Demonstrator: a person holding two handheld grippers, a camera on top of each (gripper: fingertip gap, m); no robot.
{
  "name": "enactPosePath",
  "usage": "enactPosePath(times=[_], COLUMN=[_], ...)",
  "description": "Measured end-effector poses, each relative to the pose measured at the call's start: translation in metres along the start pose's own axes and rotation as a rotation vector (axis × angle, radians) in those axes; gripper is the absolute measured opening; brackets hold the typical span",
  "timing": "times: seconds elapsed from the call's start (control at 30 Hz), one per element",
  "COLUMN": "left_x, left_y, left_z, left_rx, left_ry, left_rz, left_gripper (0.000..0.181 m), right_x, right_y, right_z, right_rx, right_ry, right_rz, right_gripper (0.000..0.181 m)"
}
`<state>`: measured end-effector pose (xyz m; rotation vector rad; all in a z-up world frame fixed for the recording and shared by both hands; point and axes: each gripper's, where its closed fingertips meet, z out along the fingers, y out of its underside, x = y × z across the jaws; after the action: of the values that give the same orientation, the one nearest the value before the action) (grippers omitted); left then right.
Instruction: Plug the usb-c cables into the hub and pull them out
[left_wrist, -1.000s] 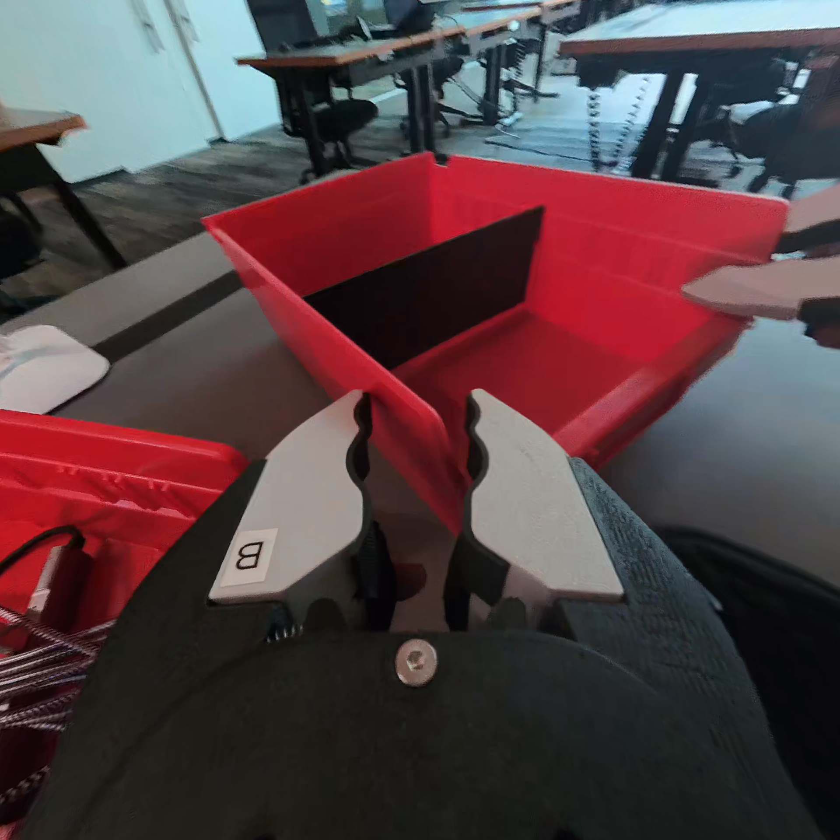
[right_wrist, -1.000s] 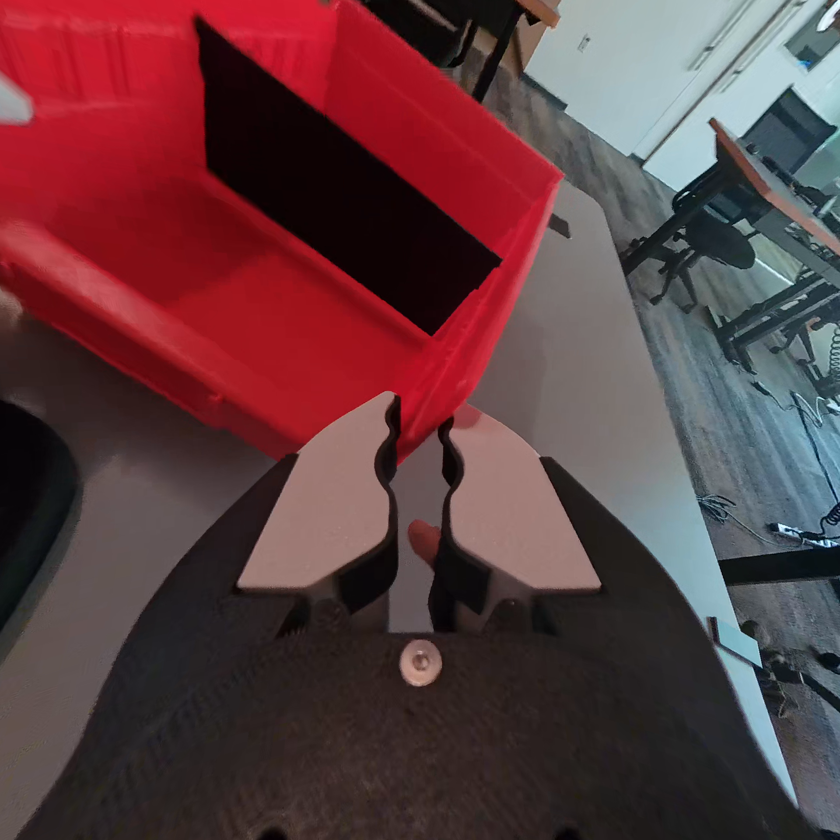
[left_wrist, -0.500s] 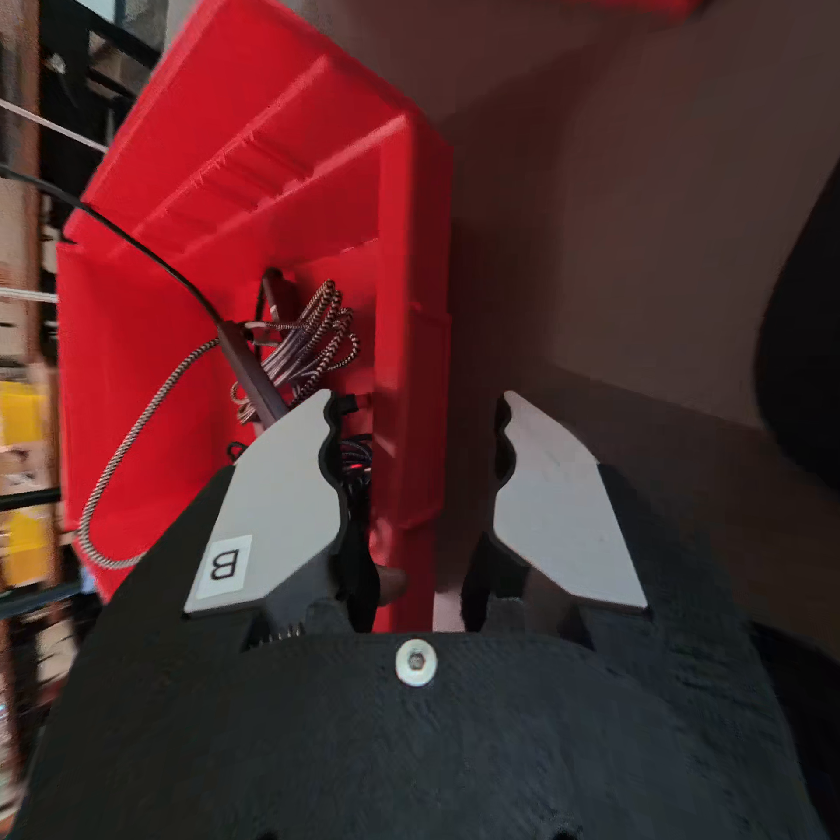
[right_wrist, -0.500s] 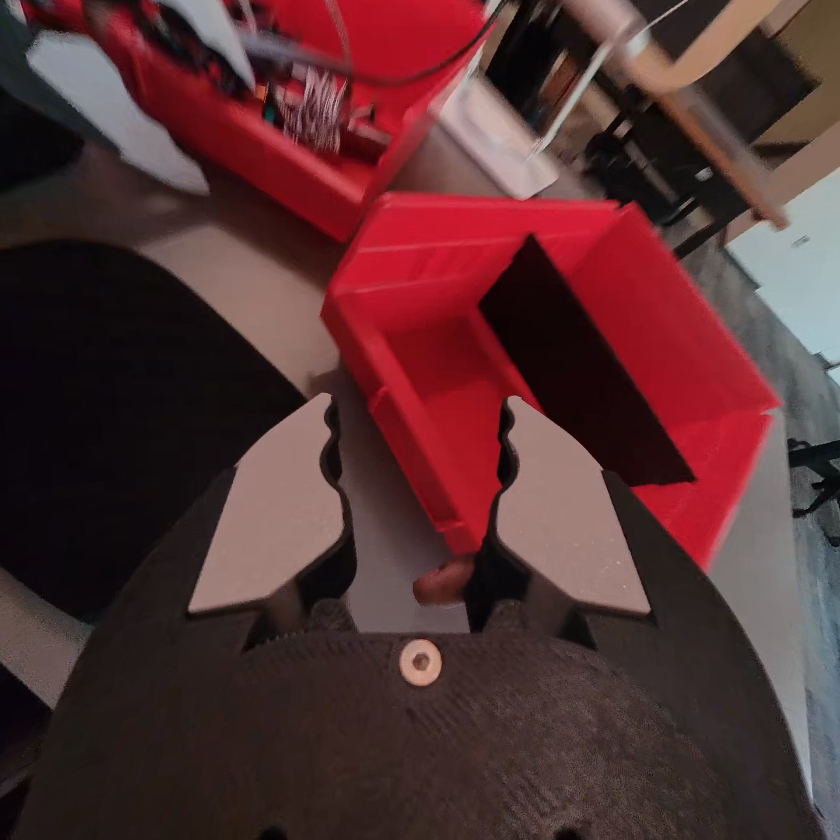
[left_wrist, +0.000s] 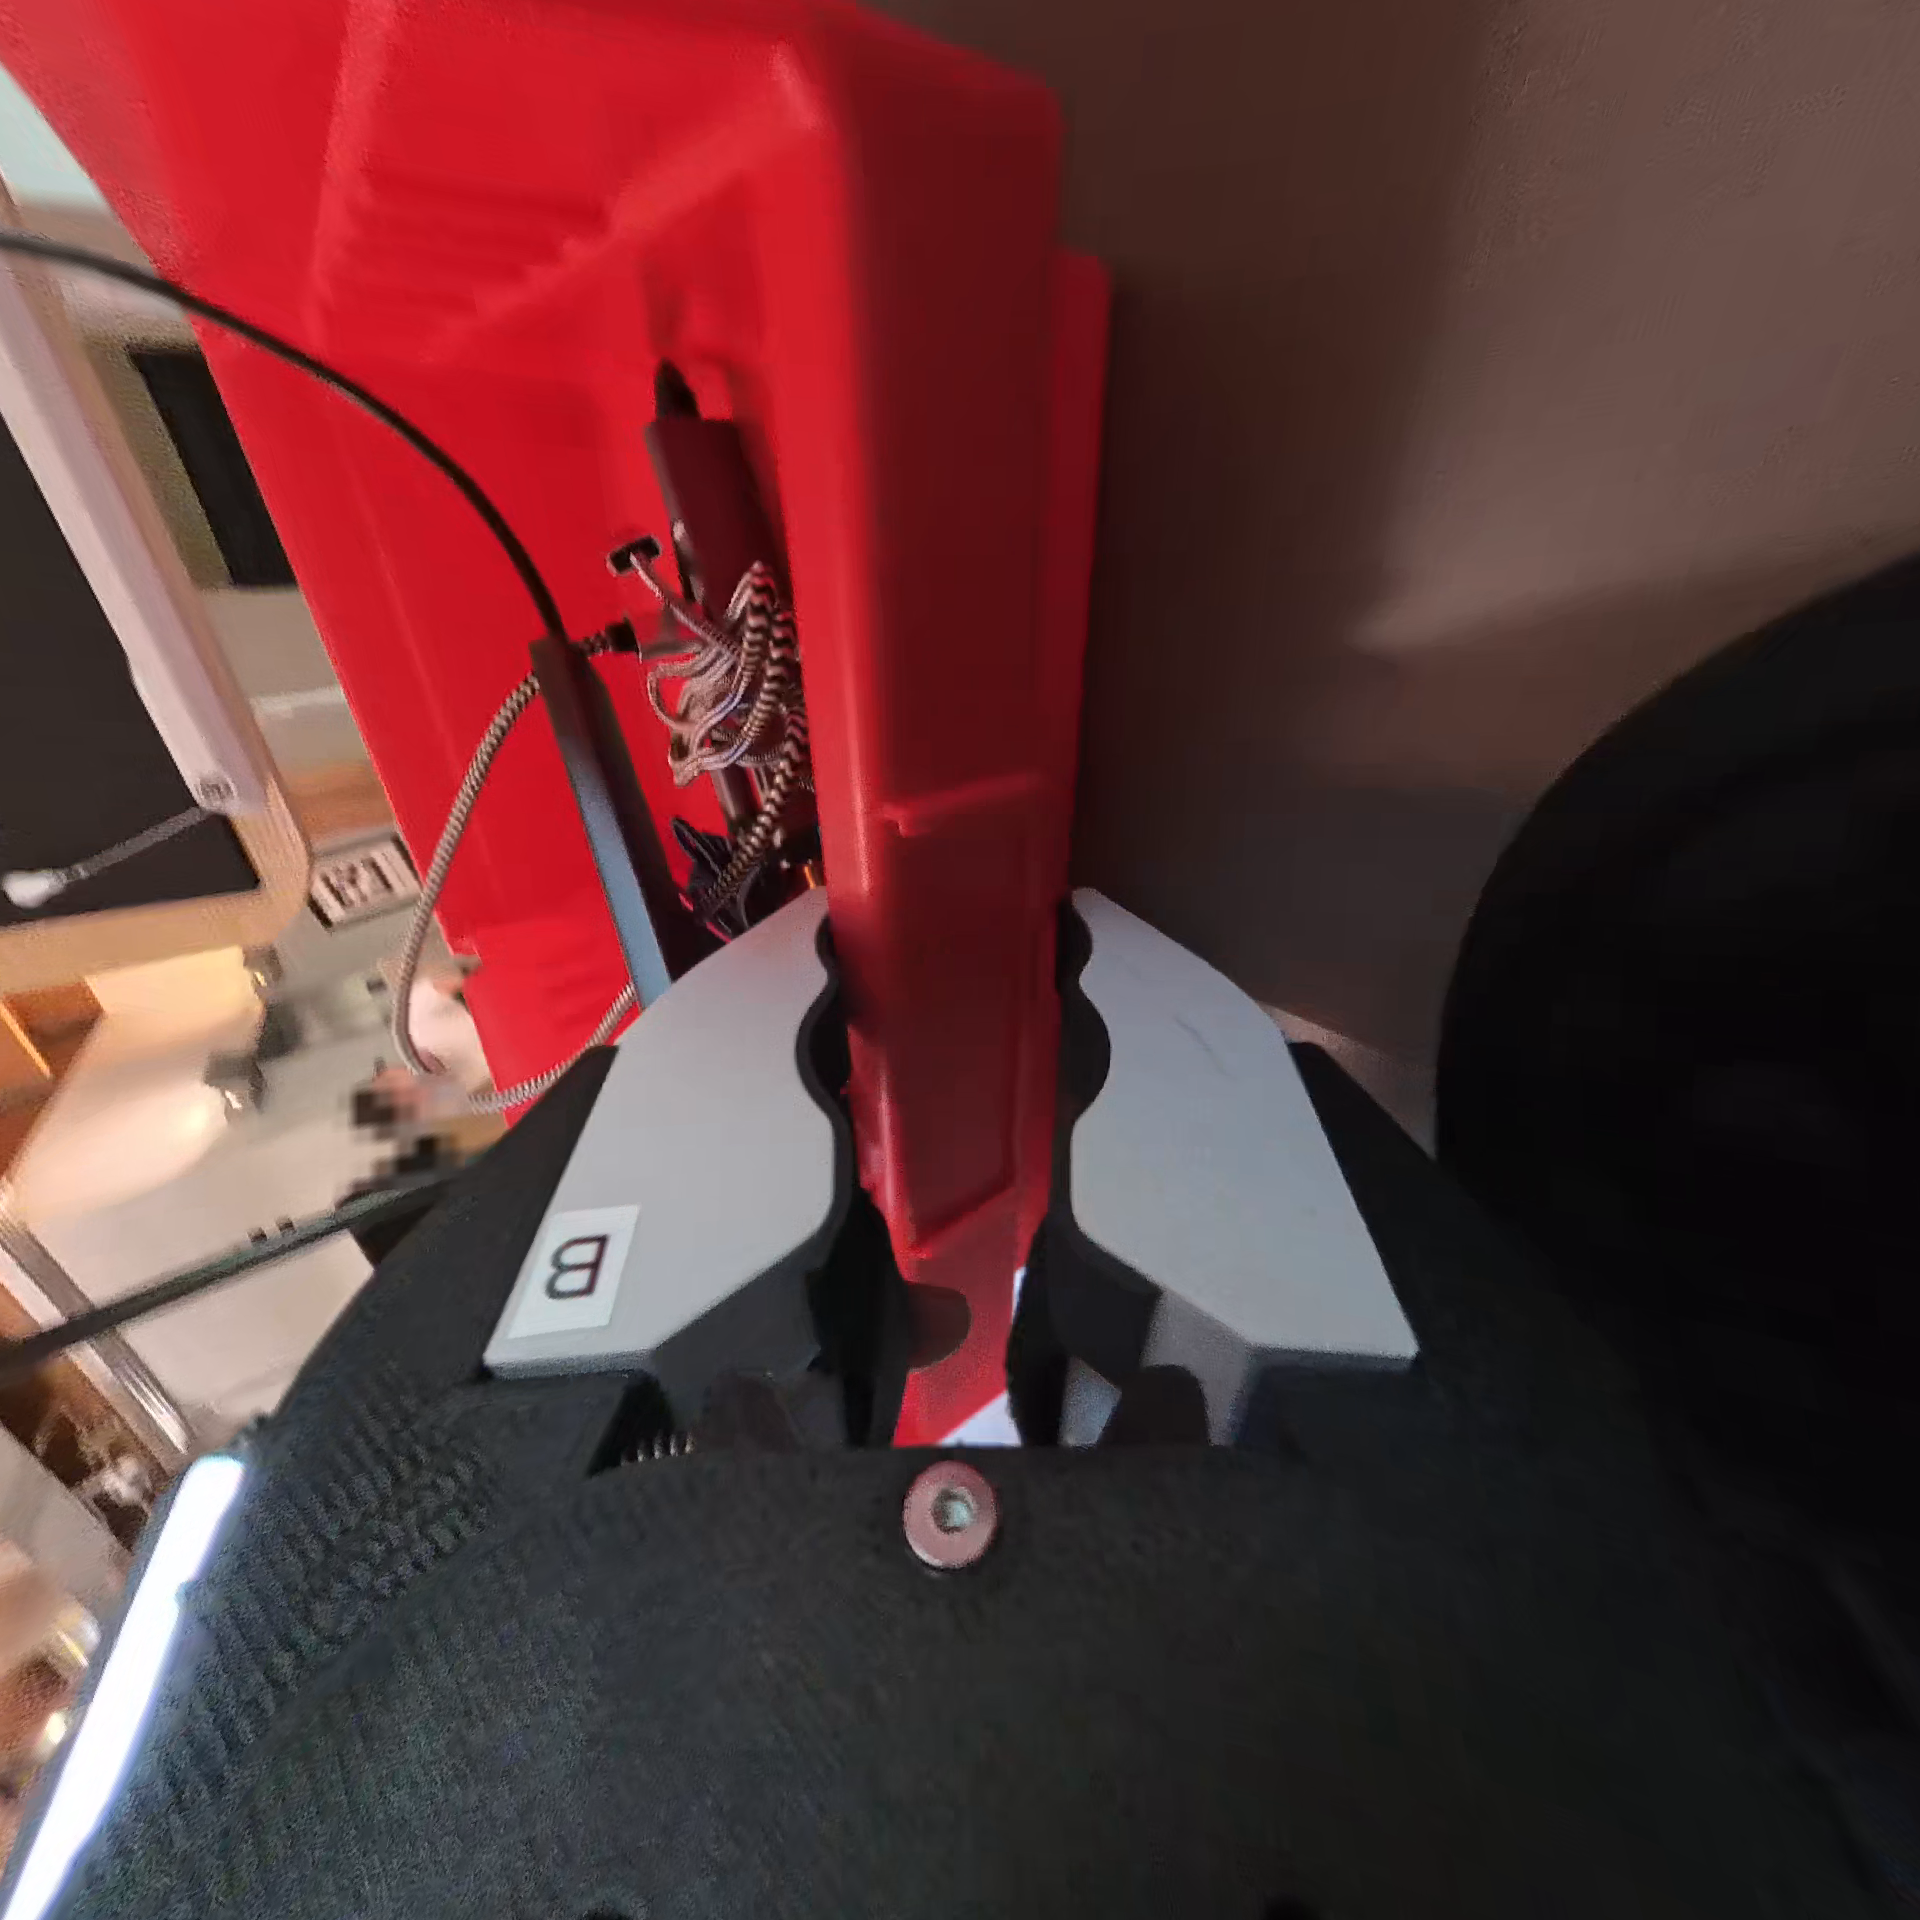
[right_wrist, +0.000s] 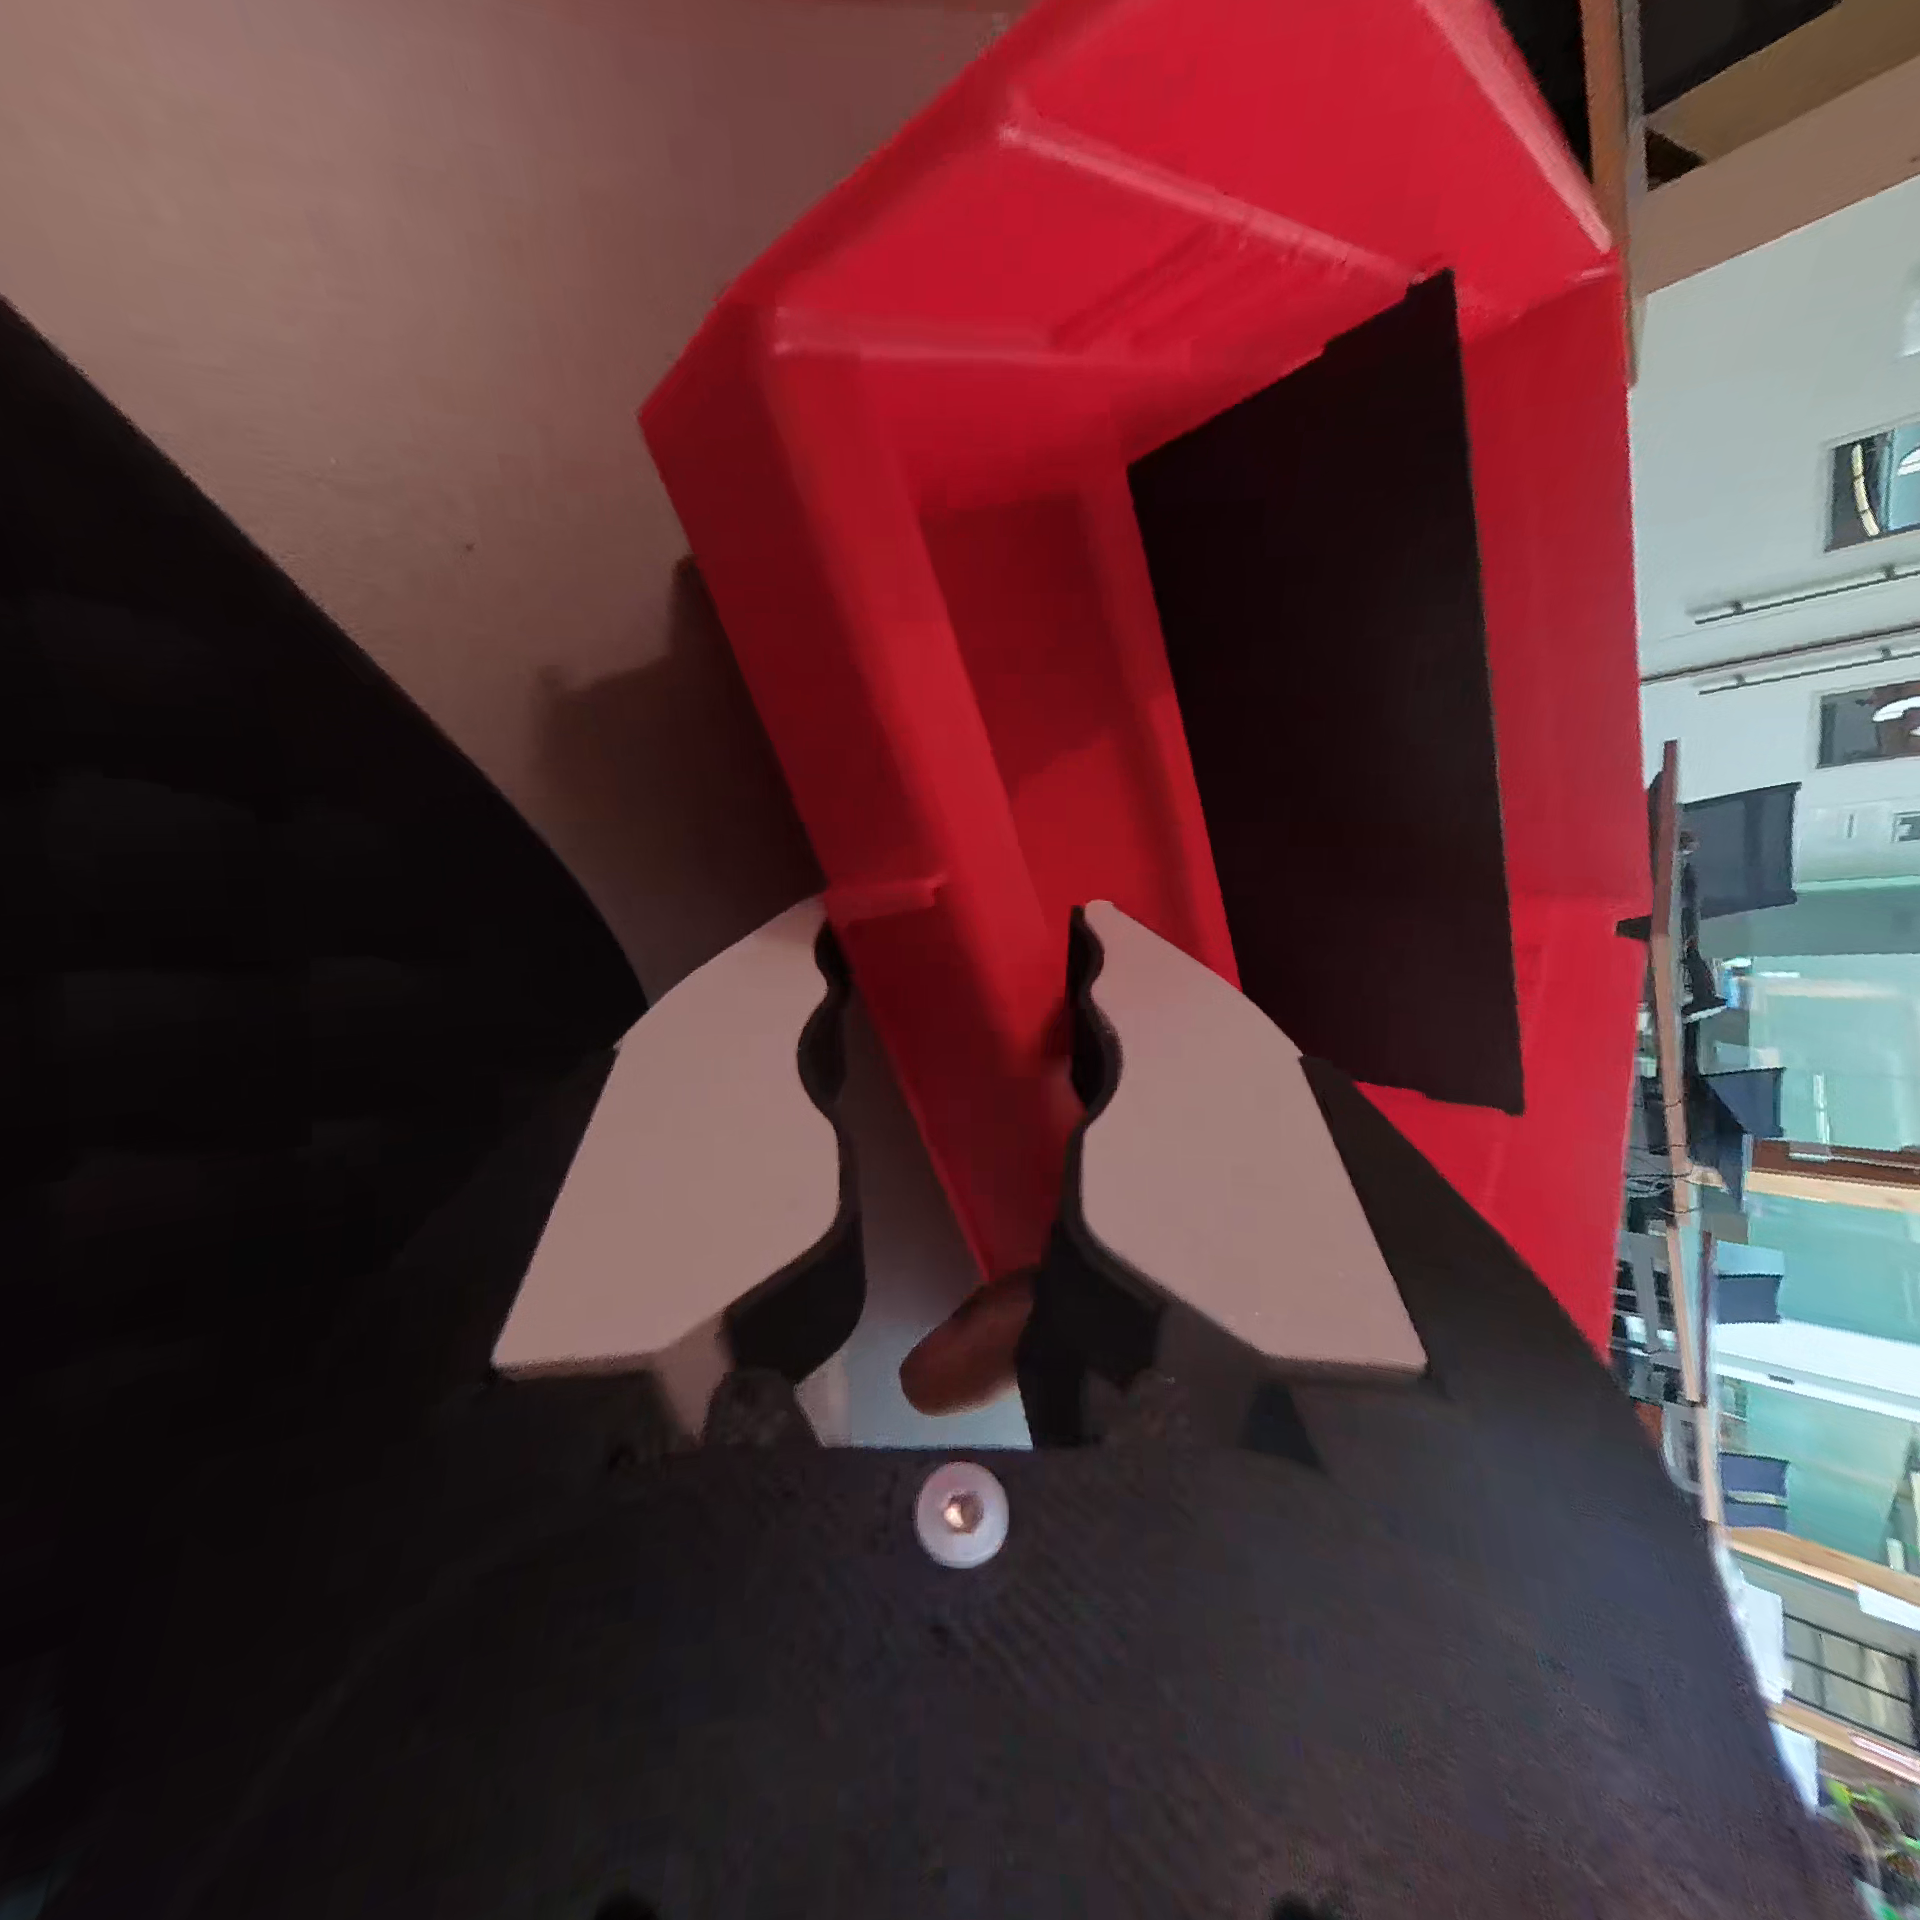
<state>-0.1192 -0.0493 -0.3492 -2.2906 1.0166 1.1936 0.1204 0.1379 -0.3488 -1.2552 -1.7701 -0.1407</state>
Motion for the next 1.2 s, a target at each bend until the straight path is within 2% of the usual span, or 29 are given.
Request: enactPosePath(times=[0.13,0.3,0.57,0.77,0.9,1.07,1.2], left_x=[-0.002,0.002,0.03,0.058,0.071,0.074,0.076], left_y=[0.002,0.039,0.105,0.15,0.16,0.16,0.16], left_z=[0.001,-0.005,-0.044,-0.085,-0.103,-0.103,-0.103], left_rx=[0.041,-0.005,-0.191,-0.32,-0.367,-0.363,-0.314], left_ry=[0.083,0.028,0.028,0.053,0.084,0.12,0.152], left_rz=[-0.056,-0.158,-0.275,-0.311,-0.305,-0.329,-0.382], left_gripper=[0.029,0.031,0.031,0.03,0.029,0.03,0.037], right_x=[0.0,0.001,0.003,0.012,0.02,0.02,0.014], right_y=[-0.002,-0.003,0.0,0.018,0.034,0.03,0.0], right_z=[0.0,0.001,0.001,-0.003,-0.006,-0.008,-0.032], right_rx=[-0.003,0.038,0.059,0.08,0.052,0.06,0.245], right_ry=[0.019,0.024,0.043,0.064,0.085,0.084,-0.046], right_rz=[-0.054,-0.067,-0.083,-0.095,-0.08,-0.074,0.084], right_gripper=[0.039,0.038,0.04,0.042,0.044,0.043,0.053])
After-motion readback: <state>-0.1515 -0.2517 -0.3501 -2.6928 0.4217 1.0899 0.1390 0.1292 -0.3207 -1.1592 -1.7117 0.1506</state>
